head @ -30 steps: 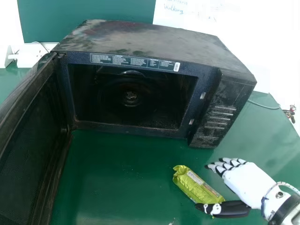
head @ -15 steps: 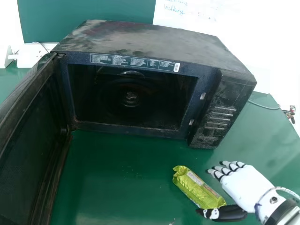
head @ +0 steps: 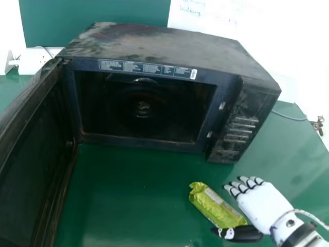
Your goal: Put biscuit inside oven
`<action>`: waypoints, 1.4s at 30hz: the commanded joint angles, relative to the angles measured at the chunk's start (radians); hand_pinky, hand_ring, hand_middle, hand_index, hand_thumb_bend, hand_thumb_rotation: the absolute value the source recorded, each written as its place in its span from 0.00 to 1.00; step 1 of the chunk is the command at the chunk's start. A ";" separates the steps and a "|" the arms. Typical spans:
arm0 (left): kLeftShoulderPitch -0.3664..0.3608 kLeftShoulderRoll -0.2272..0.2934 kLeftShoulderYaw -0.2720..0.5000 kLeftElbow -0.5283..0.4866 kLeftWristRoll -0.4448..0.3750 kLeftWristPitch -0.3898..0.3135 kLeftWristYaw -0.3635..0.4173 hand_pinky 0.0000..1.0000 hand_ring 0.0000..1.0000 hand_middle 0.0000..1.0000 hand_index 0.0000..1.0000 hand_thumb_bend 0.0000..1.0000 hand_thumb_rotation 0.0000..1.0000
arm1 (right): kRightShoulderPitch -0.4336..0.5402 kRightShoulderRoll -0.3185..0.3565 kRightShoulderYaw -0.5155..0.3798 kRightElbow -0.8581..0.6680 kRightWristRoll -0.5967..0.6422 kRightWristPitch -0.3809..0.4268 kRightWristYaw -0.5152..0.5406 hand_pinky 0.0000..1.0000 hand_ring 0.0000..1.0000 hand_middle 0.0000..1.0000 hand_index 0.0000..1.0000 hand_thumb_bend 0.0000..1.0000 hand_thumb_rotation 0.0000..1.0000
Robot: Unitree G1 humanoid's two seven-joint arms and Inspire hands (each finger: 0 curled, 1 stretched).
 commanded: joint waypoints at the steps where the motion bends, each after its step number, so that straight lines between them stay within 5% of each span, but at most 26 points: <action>1: 0.014 -0.011 0.000 -0.010 -0.009 0.000 0.004 0.83 0.80 0.85 0.87 1.00 0.78 | -0.009 0.013 0.024 0.018 -0.020 0.005 -0.015 0.95 1.00 0.98 1.00 0.93 0.99; 42: 0.024 -0.009 -0.001 -0.028 -0.008 0.005 0.008 0.83 0.80 0.85 0.86 0.99 0.73 | -0.069 0.044 0.225 0.173 -0.116 0.102 -0.072 0.95 1.00 0.98 1.00 0.92 0.99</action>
